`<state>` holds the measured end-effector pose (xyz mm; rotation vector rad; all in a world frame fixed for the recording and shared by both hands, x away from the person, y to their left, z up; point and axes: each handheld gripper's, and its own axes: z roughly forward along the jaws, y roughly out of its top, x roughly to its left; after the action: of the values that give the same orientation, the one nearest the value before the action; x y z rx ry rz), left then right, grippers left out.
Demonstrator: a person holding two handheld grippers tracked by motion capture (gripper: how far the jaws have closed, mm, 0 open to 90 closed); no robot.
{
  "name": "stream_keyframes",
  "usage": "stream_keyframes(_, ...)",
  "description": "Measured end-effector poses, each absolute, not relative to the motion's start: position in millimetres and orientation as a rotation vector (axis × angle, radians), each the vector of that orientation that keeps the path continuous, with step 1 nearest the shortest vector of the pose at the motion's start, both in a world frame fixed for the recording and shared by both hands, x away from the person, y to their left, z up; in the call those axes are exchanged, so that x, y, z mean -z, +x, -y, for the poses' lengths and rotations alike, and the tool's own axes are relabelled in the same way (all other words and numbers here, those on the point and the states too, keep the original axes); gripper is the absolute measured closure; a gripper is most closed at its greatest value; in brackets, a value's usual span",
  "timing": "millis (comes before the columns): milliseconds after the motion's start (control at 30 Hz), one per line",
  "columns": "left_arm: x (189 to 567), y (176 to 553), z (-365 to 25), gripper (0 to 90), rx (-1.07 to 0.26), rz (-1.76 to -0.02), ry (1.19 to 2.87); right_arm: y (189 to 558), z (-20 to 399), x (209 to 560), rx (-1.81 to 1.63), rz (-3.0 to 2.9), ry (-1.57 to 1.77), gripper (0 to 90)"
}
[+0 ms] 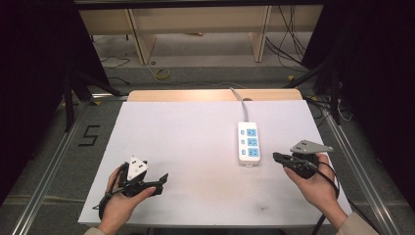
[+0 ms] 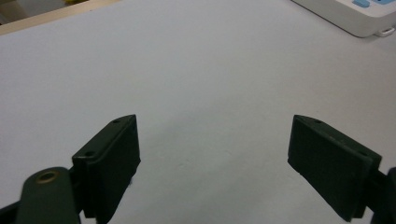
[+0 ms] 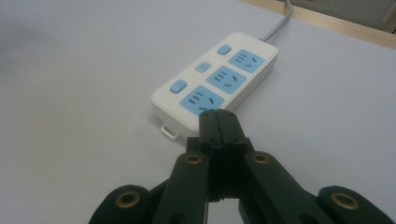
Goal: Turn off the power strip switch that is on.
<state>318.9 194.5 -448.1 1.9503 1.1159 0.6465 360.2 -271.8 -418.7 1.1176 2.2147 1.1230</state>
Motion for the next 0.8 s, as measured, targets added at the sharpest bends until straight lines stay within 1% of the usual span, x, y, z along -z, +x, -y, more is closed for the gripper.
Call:
stream_keyframes(433,448,320,-194,16.4,-0.645,-1.109,1.961,402,237,415,-1.067,-2.262,1.126,90.0)
stream_keyframes(800,449,320,-194,16.4,-0.646,-1.111,1.961,427,222,416,-1.041,-2.291,1.151,90.0)
